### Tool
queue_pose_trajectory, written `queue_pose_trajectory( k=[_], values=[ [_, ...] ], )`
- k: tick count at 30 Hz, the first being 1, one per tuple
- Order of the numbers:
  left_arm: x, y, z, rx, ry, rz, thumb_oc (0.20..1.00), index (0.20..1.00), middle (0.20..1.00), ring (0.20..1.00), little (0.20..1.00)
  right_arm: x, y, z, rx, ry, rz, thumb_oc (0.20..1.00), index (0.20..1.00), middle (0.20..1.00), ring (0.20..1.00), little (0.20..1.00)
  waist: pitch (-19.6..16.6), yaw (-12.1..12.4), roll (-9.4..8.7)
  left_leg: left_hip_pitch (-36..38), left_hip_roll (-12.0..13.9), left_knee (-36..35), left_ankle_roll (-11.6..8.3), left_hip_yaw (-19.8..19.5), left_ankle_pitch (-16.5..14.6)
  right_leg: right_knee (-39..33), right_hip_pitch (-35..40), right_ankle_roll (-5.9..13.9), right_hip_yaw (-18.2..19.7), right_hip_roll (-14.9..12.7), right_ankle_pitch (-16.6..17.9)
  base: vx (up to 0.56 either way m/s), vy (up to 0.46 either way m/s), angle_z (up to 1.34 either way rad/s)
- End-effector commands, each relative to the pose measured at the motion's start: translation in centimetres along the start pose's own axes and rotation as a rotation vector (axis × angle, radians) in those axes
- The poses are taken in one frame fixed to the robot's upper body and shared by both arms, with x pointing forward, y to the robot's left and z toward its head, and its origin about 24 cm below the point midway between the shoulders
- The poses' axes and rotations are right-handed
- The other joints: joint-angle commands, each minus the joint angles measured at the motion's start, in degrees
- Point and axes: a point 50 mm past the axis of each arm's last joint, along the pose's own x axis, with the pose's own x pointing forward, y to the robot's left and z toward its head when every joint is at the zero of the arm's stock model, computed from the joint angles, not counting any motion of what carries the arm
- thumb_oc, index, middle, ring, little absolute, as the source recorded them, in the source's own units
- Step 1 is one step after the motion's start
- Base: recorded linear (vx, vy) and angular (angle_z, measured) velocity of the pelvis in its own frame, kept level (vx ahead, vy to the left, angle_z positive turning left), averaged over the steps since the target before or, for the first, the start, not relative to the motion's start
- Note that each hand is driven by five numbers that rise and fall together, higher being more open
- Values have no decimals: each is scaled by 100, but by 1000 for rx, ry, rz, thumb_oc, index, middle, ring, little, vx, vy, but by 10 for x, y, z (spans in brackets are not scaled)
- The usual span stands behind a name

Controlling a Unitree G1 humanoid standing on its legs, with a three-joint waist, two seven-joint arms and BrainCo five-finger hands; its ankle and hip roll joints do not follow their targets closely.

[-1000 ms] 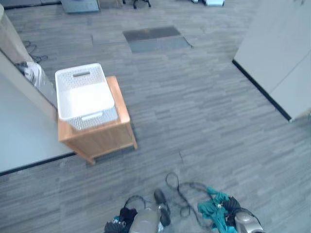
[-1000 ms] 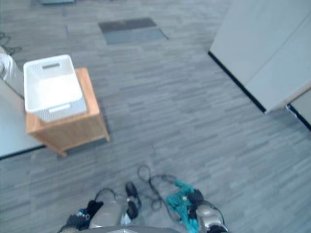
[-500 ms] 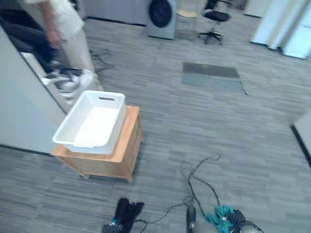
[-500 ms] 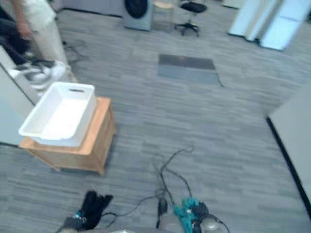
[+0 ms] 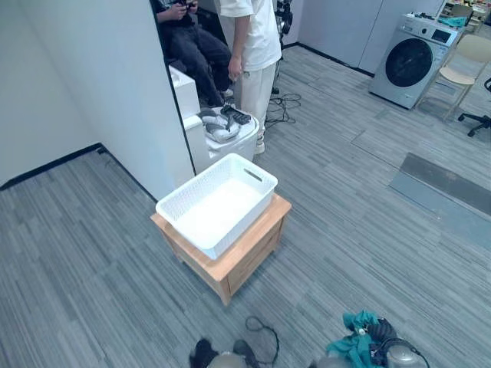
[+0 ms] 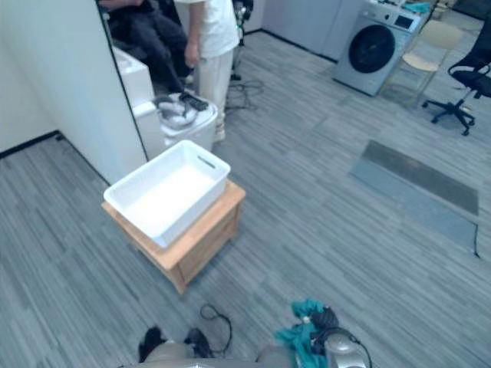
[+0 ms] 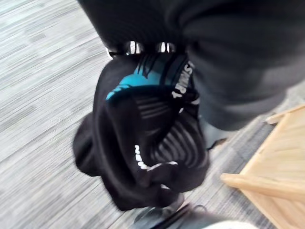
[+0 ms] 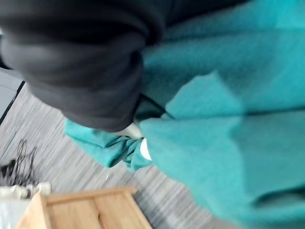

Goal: Tidy up the quilt and then pick up the clothes from the bed and put them into the laundry hamper.

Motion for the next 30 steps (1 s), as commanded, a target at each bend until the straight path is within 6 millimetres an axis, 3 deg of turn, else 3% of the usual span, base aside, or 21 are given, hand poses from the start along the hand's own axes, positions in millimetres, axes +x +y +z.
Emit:
queue_pose_trajectory(
  k=[1,2,3,4,5,8,9,11,12,15,22,23,27,30],
  values=[
    [2,1,26,61,-110,12,200,200,200,200,200,10,-1,46,21,-151,-2,200,200,200,200,200,228,-23,-66,895,315,-1211,-742,-755,512,-5148,1114,159,716,461,-183,508,-330,171],
    [2,0,32,70,-129,10,200,200,200,200,200,10,-1,45,21,-148,-6,200,200,200,200,200,228,-71,-87,943,306,-1211,-800,-945,449,-6011,1223,169,983,611,-169,355,-310,209],
    [2,-1,37,80,-146,9,200,200,200,200,200,10,-1,44,29,-143,-8,200,200,200,200,200,254,-171,-134,891,308,-1211,-826,-1104,528,-6698,1100,155,1512,799,142,384,-369,193],
    [2,-1,45,99,-169,10,200,200,200,200,200,10,-6,39,45,-115,-29,200,200,200,200,200,233,-321,-195,905,294,-1211,-910,-1446,402,-7153,892,298,2262,970,334,385,-438,148],
    [2,3,37,99,-149,21,200,200,200,200,200,10,-10,33,36,-91,-39,200,200,200,200,200,239,-304,-182,1037,357,-1211,-947,-1492,394,-6887,776,377,2174,909,485,366,-312,114],
    [2,-1,35,100,-141,1,200,200,200,200,200,11,-12,33,47,-88,-49,200,200,200,200,200,167,-303,-159,1058,407,-993,-1043,-1709,404,-7039,1170,182,1880,880,324,287,-279,137],
    [1,-6,34,91,-142,-20,200,200,200,200,200,11,-22,33,57,-89,-82,200,200,200,200,200,139,-298,-113,936,490,-601,-1145,-1742,343,-7190,1468,104,1572,850,261,297,-346,66],
    [0,-11,37,89,-153,-34,200,200,200,200,200,10,-36,37,61,-103,-133,200,200,200,200,200,184,-405,-114,544,719,83,-1262,-1412,552,-7295,1754,-18,1192,765,208,163,-239,81],
    [0,-11,42,95,-171,-33,200,200,200,200,200,10,-47,45,47,-131,-174,200,200,200,200,200,185,-462,-95,365,762,143,-1268,-896,499,-7324,1980,-71,955,788,46,122,-136,137],
    [0,-10,37,101,-156,-35,200,200,200,200,200,5,-67,53,53,-178,-235,200,200,200,200,200,103,-658,-11,653,806,-286,-1294,-298,454,-7295,2064,-64,798,812,-43,115,10,105],
    [0,-6,17,139,-100,-47,200,200,200,200,200,-16,-123,51,130,-235,-447,200,200,200,200,200,-79,-928,140,1230,638,-1130,-1386,-122,644,-7380,2140,67,738,781,-31,83,85,-13],
    [0,-6,17,140,-100,-48,200,200,200,200,200,-17,-123,51,130,-234,-448,200,200,200,200,200,-80,-921,143,1238,634,-1141,-1385,-117,648,-7380,2142,69,742,781,-30,15,127,-8],
    [0,-3,11,153,-90,-48,200,200,200,200,200,-43,-153,82,81,-425,-565,200,200,200,200,200,-141,-1003,164,1322,580,-1211,-1363,-96,537,-7379,2120,158,804,724,32,0,93,-9],
    [-1,-3,10,153,-93,-55,200,200,200,200,200,-61,-158,123,-5,-619,-575,200,200,200,200,200,-162,-990,147,1320,559,-1211,-1351,-133,501,-7365,2102,175,816,707,56,-22,60,-11]
  ],
)
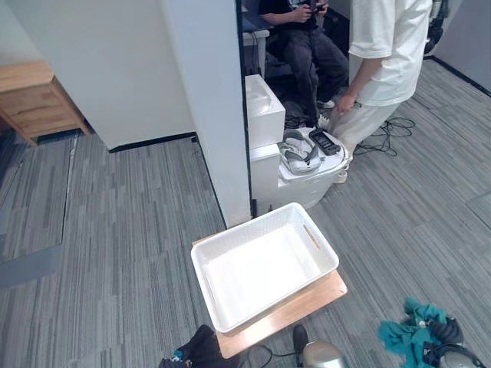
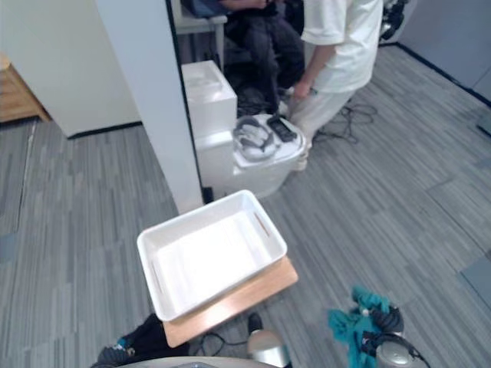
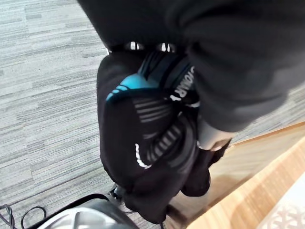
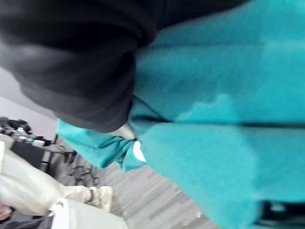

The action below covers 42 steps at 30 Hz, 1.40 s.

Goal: Tidy up the quilt and then pick up the clothes from the bed and put them into the laundry hamper.

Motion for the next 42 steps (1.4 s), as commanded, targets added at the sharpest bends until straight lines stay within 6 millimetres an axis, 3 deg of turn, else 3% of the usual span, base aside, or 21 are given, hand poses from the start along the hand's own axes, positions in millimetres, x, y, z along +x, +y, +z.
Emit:
queue_pose_trajectory(
  k=[1,3,7,10,11,15,20,21,22,23,24,27,30,31,32,33,34,37,38,39,42],
  values=[
    [4,0,9,76,-15,-7,200,200,200,200,200,16,-29,109,-38,-449,-87,200,200,200,200,200,-133,96,209,358,265,14,22,-211,-314,50,-62,633,-271,-236,-356,-33,49,-1],
    [4,2,15,56,-35,-1,200,200,200,200,200,6,-19,145,-97,-608,-6,200,200,200,200,200,-128,166,172,348,255,14,21,-241,-313,53,-71,639,-279,-242,-347,-43,35,0],
    [5,8,22,14,-62,22,200,200,200,200,200,-21,-1,196,-126,-870,150,200,200,200,200,200,-128,350,93,321,261,14,25,-325,-303,57,-55,655,-345,-261,-345,-36,11,3],
    [6,13,25,-31,-84,42,200,200,200,200,200,-43,15,217,-98,-1005,283,200,200,200,200,200,-134,465,16,256,281,14,53,-313,-166,77,-83,596,-451,-260,-265,-42,-12,10],
    [5,14,25,-37,-86,44,200,200,200,200,200,-46,18,219,-98,-1022,315,200,200,200,200,200,-167,493,21,298,268,14,27,-418,-285,70,-18,650,-436,-268,-351,-85,-44,20],
    [4,19,34,-109,-144,62,200,200,200,200,200,-57,36,223,-63,-1052,452,200,200,200,200,200,-179,649,-40,229,282,14,58,-447,-155,100,-13,581,-563,-280,-288,-24,-9,18],
    [1,26,60,-171,-279,87,200,200,200,200,200,-57,63,220,-84,-1029,544,200,200,200,200,200,-180,860,-57,207,280,14,59,-603,-148,108,64,571,-701,-309,-308,1,-15,11],
    [-2,28,72,-196,-343,98,200,200,200,200,200,-55,74,221,-88,-1019,562,200,200,200,200,200,-170,928,-57,201,285,14,62,-644,-141,106,79,563,-732,-315,-304,-4,-42,22],
    [-14,35,103,-259,-510,120,200,200,200,200,200,-50,99,227,-109,-1012,568,200,200,200,200,200,-126,1108,-50,167,296,14,68,-744,-125,101,96,548,-797,-325,-301,-7,-58,28],
    [-20,36,116,-275,-579,121,200,200,200,200,200,-46,109,231,-127,-1005,555,200,200,200,200,200,-106,1204,-46,155,303,14,72,-786,-111,90,102,541,-821,-326,-294,-8,-47,16],
    [-20,37,116,-276,-579,122,200,200,200,200,200,-46,110,232,-126,-1006,556,200,200,200,200,200,-100,1195,-49,157,303,14,72,-787,-111,90,105,541,-822,-326,-294,-2,-32,1],
    [-48,44,156,-291,-825,106,200,200,200,200,200,-30,140,240,-176,-939,520,200,200,200,200,200,-10,1487,-33,83,326,14,72,-934,-65,38,135,529,-958,-356,-255,-13,-59,22],
    [-86,54,197,-282,-1082,36,200,200,200,200,200,0,144,232,-267,-789,423,200,200,200,200,200,80,1757,70,-120,322,14,46,-1146,28,19,121,536,-1142,-396,-241,-37,-65,28],
    [-86,54,196,-283,-1082,36,200,200,200,200,200,0,144,232,-267,-790,423,200,200,200,200,200,80,1750,68,-123,322,14,46,-1150,29,19,120,536,-1146,-396,-241,-32,-39,60],
    [-112,62,213,-253,-1231,11,200,200,200,200,200,15,139,228,-286,-717,366,200,200,200,200,200,101,1833,163,-195,317,14,28,-1204,66,19,105,550,-1215,-409,-242,-14,-14,59],
    [-112,62,213,-253,-1230,12,200,200,200,200,200,15,140,228,-286,-718,367,363,363,363,363,363,102,1828,161,-196,317,14,28,-1205,66,19,105,549,-1216,-409,-242,-17,-10,53],
    [-130,65,222,-257,-1327,-17,200,200,200,200,200,23,136,227,-313,-682,329,1000,1000,1000,1000,1000,92,1841,224,-215,319,14,17,-1208,67,19,89,560,-1222,-413,-249,1,3,26],
    [-148,68,231,-246,-1420,-52,200,200,200,200,200,30,131,223,-442,-677,286,1000,1000,1000,1000,1000,91,1800,267,-211,330,14,0,-1185,69,19,76,562,-1186,-402,-260,0,0,6],
    [-165,70,239,-214,-1505,-67,200,200,200,200,200,34,122,221,-570,-698,240,1000,1000,1000,1000,1000,73,1722,294,-188,342,14,-15,-1146,63,19,75,564,-1154,-389,-267,10,-9,-6],
    [-165,70,239,-214,-1505,-67,200,200,200,200,200,34,122,221,-570,-698,240,1000,1000,1000,1000,1000,73,1722,294,-188,342,14,-15,-1145,63,19,75,564,-1154,-389,-267,19,-10,-12],
    [-196,64,250,-176,-1660,-105,200,200,200,200,200,31,111,200,-809,-760,198,1000,1000,1000,1000,1000,17,1465,303,-53,370,14,-31,-1009,3,19,105,566,-1028,-366,-300,39,-12,-21]
  ],
)
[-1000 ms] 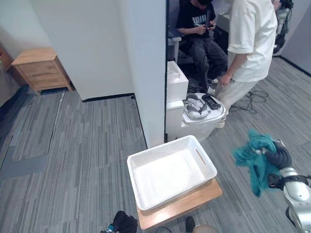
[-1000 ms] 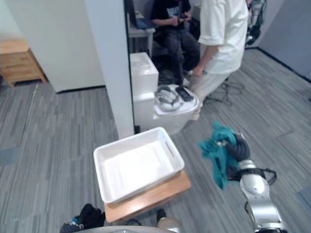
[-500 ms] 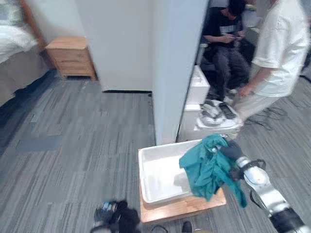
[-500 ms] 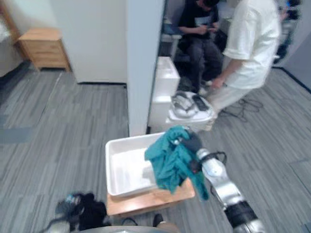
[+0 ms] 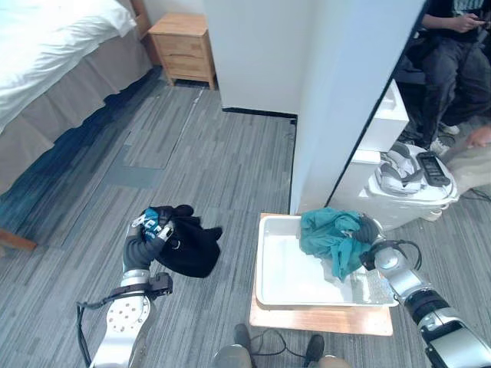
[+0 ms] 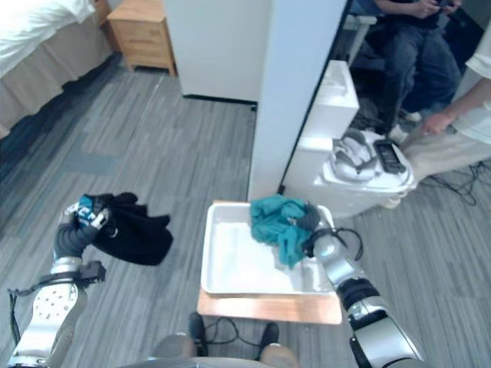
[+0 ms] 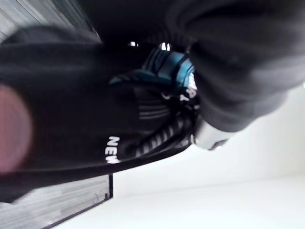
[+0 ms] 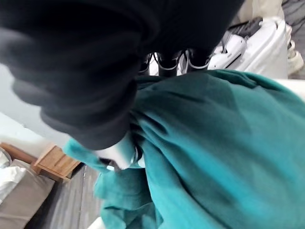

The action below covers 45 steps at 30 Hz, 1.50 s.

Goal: Tidy up the quilt and then pick up the clothes from the bed and put them into the laundry hamper.

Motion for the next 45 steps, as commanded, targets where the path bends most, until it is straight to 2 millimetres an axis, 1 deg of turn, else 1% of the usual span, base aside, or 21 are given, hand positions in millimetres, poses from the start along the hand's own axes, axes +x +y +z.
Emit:
queue_pose_trajectory(
  k=[1,2,4,5,6,12,13,22,25,28,29,30,31,33,34,35,36,40,41,44,45],
  values=[
    [21,-17,46,-31,-277,-86,200,200,200,200,200,5,-39,10,-222,-104,-119,1000,1000,1000,1000,1000,-178,-154,180,482,461,-25,-232,-19,-336,-12,73,564,-11,-244,-329,56,-30,-34],
    [24,-26,51,-51,-310,-110,200,200,200,200,200,-9,-33,-5,-283,-95,-104,1000,1000,1000,1000,1000,-207,-291,175,557,462,-25,-230,39,-367,-12,89,567,48,-233,-346,30,-14,-31],
    [24,-26,51,-51,-309,-110,200,200,200,200,200,-9,-33,-5,-283,-94,-105,1000,1000,1000,1000,1000,-208,-286,176,558,462,-25,-230,42,-368,-12,89,567,51,-232,-346,29,-19,-28],
    [31,-39,66,-50,-384,-153,200,200,200,200,200,-34,-25,-29,-345,-70,-83,1000,1000,1000,1000,1000,-247,-569,172,651,461,-25,-228,168,-413,-12,87,588,155,-228,-350,36,-34,-23],
    [35,-42,74,-49,-423,-158,200,200,200,200,200,-43,-22,-40,-349,-49,-79,1000,1000,1000,1000,1000,-257,-718,167,687,460,-25,-226,218,-432,-12,74,596,204,-227,-343,47,-40,-12],
    [47,-60,93,-47,-518,-198,200,200,200,200,200,-71,-17,-64,-368,8,-59,1000,1000,1000,1000,1000,-313,-1074,195,789,452,-25,-222,371,-474,-12,47,611,352,-212,-343,12,-15,-33],
    [53,-73,105,-15,-577,-230,200,200,200,200,200,-80,-12,-72,-325,43,-61,1000,1000,1000,1000,1000,-334,-1335,232,845,445,-25,-217,485,-495,-12,13,627,470,-213,-339,1,-22,-35],
    [64,-107,115,-81,-594,-302,200,200,200,200,200,-80,0,-72,-262,66,-62,1000,1000,1000,1000,1000,-401,-1669,303,951,442,-25,-215,698,-501,-12,-73,623,747,-172,-321,-3,-24,-24],
    [70,-120,108,-13,-564,-299,200,200,200,200,200,-74,8,-63,-241,40,-49,1000,1000,1000,1000,1000,-386,-1742,309,949,456,-25,-221,710,-492,-12,-97,624,780,-157,-316,12,-22,-2],
    [81,-135,81,55,-435,-285,200,200,200,200,200,-67,10,-57,-226,27,-53,1000,1000,1000,1000,1000,-265,-1799,316,852,443,-25,-220,709,-456,-12,-209,622,814,-150,-286,-23,-12,2],
    [81,-136,81,55,-437,-284,200,200,200,200,200,-67,10,-57,-226,27,-55,1000,1000,1000,1000,1000,-262,-1797,320,846,443,-25,-220,708,-455,-12,-215,622,813,-150,-284,-83,-15,1],
    [88,-146,56,105,-312,-299,200,200,200,200,200,-61,14,-54,-221,34,-47,1000,1000,1000,1000,1000,-129,-1851,333,727,427,-25,-220,710,-418,-12,-358,623,872,-157,-236,-61,-7,0],
    [88,-146,56,105,-312,-299,200,200,200,200,200,-61,14,-54,-221,33,-47,1000,1000,1000,1000,1000,-129,-1851,333,726,427,-25,-220,710,-417,-12,-360,623,872,-157,-236,-93,-6,-3],
    [91,-152,26,171,-176,-310,200,200,200,200,200,-56,18,-49,-206,39,-44,1000,1000,1000,1000,1000,4,-1917,387,575,403,-25,-226,746,-382,-12,-553,628,925,-173,-188,-59,3,-11],
    [94,-155,19,198,-145,-311,263,263,263,263,263,-53,20,-48,-205,40,-43,1000,1000,1000,1000,1000,50,-1935,414,513,389,-25,-223,757,-376,-12,-631,636,949,-180,-168,4,51,-18],
    [95,-156,11,243,-118,-318,580,580,580,580,580,-52,22,-46,-198,39,-40,1000,1000,1000,1000,1000,85,-1961,464,508,367,-25,-255,686,-490,-12,-660,702,1001,-199,-248,-91,20,-15],
    [99,-155,6,300,-98,-312,1000,1000,1000,1000,1000,-49,21,-41,-195,22,-41,1000,1000,1000,1000,1000,180,-1996,453,364,364,-25,-228,788,-341,-12,-825,662,1017,-194,-111,-31,54,0],
    [113,-150,-3,441,-58,-298,1000,1000,1000,1000,1000,-45,24,-41,-175,32,-30,1000,1000,1000,1000,1000,312,-2026,540,135,322,-25,-261,720,-384,-12,-1051,731,1043,-223,-127,-66,0,-2],
    [115,-146,-1,453,-65,-293,1000,1000,1000,1000,1000,-45,26,-43,-159,49,-28,1000,1000,1000,1000,1000,340,-2026,526,35,336,-25,-231,797,-248,-12,-1133,676,997,-217,-20,0,0,0],
    [115,-141,-1,417,-58,-257,1000,1000,1000,1000,1000,-52,37,-57,-84,126,5,1000,1000,1000,1000,1000,326,-1966,559,72,350,-25,-285,704,-360,-12,-1048,738,937,-238,-135,0,-16,-3],
    [115,-141,-1,418,-57,-255,1000,1000,1000,1000,1000,-51,37,-56,-84,124,5,1000,1000,1000,1000,1000,344,-1977,533,26,363,-25,-250,779,-239,-12,-1095,681,911,-226,-37,-49,-63,4]
  ],
)
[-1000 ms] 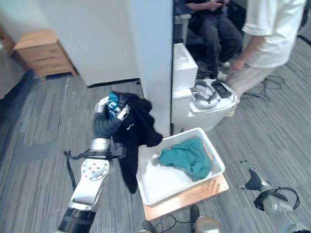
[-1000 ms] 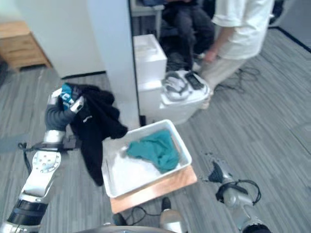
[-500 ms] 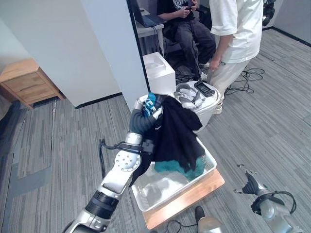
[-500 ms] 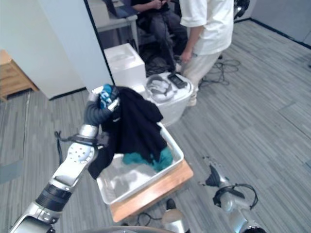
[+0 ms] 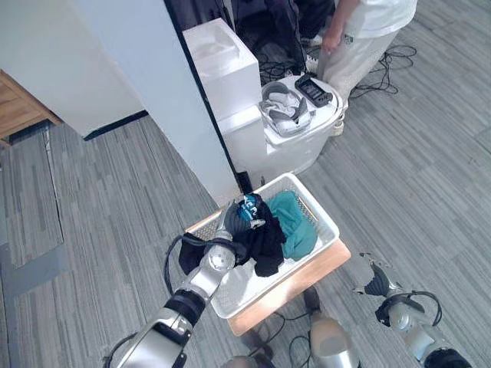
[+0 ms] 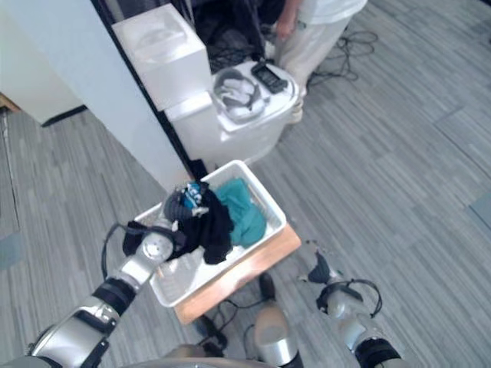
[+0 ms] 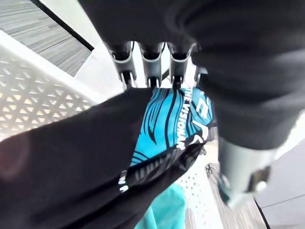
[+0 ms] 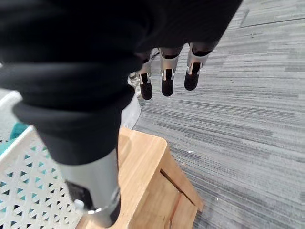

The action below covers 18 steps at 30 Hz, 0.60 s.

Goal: Tidy up the quilt and then pick up the clothes from the bed and put them into the laundry hamper.

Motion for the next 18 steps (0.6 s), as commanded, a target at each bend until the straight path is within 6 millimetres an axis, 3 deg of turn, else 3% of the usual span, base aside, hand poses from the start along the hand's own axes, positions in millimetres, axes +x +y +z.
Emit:
queue_pose_trajectory(
  k=[1,7,9,14,18],
  values=[
    [22,27,45,-17,-185,123,1000,1000,1000,1000,1000,10,-10,-1,112,30,-42,1000,1000,1000,1000,1000,23,87,77,419,418,-3,-209,-205,-58,12,7,592,-240,-252,-276,-43,-54,7],
    [-8,41,18,-176,-135,204,1000,1000,1000,1000,1000,-12,15,-35,231,210,13,1000,1000,1000,1000,1000,-162,326,-7,680,458,-3,-213,-307,-126,12,376,564,-430,-231,-339,45,-22,7],
    [-39,46,-20,-335,-5,281,1000,1000,1000,1000,1000,-29,35,-55,305,340,61,1000,1000,1000,1000,1000,-297,546,-91,848,485,-3,-209,-406,-168,12,610,531,-506,-204,-385,76,-33,16],
    [-90,53,-87,-332,271,371,1000,1000,1000,1000,1000,-53,69,-72,439,506,172,1000,1000,1000,1000,1000,-472,817,-225,1015,501,-3,-201,-539,-207,12,859,479,-617,-165,-444,34,-3,18],
    [-139,30,-153,-378,651,386,1000,1000,1000,1000,1000,-73,93,-86,473,670,257,1000,1000,1000,1000,1000,-594,1006,-291,1057,497,-3,-187,-658,-226,12,1002,458,-732,-173,-481,5,31,25]
  ],
)
